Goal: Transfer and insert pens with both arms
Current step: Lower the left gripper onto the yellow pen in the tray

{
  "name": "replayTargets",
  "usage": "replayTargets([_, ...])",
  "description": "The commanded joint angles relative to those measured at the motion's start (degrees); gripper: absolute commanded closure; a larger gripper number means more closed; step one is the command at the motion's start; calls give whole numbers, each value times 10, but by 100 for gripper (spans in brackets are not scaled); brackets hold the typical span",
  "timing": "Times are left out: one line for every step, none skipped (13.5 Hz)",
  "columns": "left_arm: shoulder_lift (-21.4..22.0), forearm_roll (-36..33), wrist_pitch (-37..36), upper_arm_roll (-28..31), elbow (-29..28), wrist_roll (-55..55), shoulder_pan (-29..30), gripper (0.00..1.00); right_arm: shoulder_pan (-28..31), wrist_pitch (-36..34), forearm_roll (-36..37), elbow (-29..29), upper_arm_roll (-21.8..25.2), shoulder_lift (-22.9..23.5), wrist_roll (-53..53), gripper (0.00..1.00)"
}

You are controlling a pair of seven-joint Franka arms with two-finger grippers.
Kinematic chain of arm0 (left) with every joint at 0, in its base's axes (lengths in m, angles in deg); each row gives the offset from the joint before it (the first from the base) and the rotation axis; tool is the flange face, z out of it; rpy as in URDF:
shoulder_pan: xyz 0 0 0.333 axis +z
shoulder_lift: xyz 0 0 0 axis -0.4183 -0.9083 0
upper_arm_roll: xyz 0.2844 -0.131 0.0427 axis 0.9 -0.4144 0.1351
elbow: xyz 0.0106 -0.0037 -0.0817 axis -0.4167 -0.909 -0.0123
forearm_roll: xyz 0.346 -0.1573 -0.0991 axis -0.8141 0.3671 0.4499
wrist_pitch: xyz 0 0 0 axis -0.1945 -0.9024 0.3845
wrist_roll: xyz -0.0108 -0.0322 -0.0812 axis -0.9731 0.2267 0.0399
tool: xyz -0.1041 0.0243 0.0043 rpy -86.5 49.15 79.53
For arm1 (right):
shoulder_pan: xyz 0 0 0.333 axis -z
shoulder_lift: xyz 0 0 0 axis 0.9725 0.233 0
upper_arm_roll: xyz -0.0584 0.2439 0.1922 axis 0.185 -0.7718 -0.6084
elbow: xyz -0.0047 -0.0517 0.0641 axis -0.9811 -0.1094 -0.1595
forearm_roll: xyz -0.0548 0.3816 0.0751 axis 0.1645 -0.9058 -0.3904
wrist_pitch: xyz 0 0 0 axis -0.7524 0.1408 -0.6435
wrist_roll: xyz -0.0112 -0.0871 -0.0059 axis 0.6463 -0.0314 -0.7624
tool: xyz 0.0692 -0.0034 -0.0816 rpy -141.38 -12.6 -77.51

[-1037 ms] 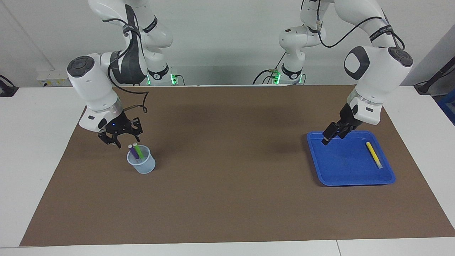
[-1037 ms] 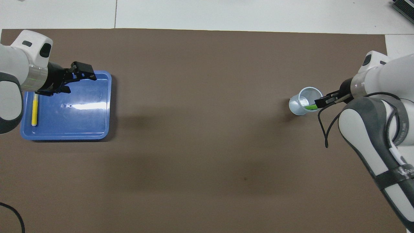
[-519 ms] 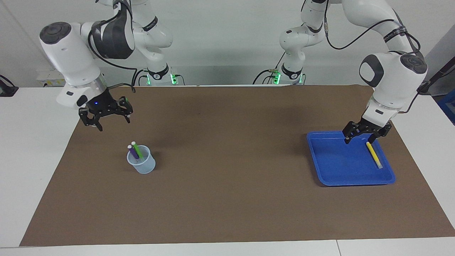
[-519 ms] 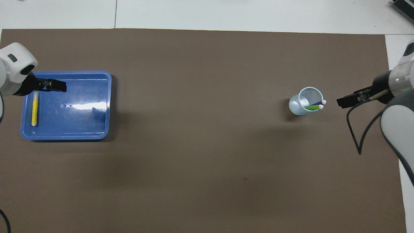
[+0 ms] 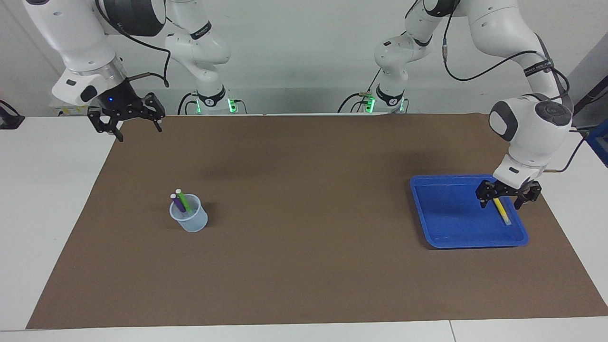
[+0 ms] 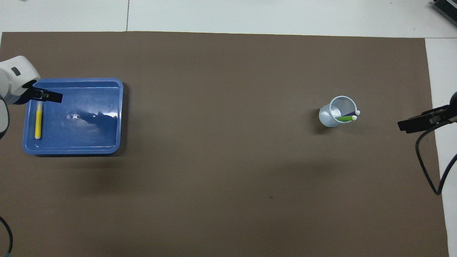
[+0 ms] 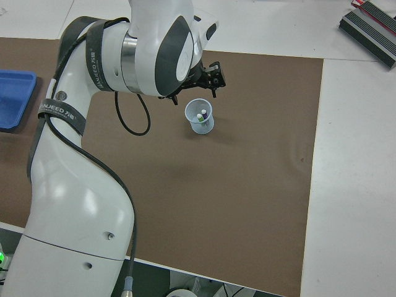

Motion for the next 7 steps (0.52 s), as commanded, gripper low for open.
replayTargets([-22, -14, 31, -5, -5, 20, 18, 0, 15, 13, 10, -22, -5, -11, 16, 0])
replayTargets([-27, -14, 33, -5, -6, 20, 26, 0, 18, 11, 10, -23, -5, -11, 15, 0])
replayTargets([-27, -13, 39, -5, -14, 19, 29, 0, 18, 6, 10, -23, -5, -12, 15, 0])
replayTargets([-25, -14, 46, -5, -31, 18, 37, 0, 17, 1, 10, -23, -5, -12, 15, 0])
replayTargets([-23, -13, 64, -5, -46, 18, 43, 0, 16, -3, 9, -23, -5, -13, 16, 0])
replayTargets([-25, -13, 76, -5, -54, 18, 45, 0, 16, -4, 10, -23, -5, -13, 16, 0])
replayTargets([-26, -13, 83, -5, -56, 19, 45, 0, 16, -4, 10, -23, -5, -14, 16, 0])
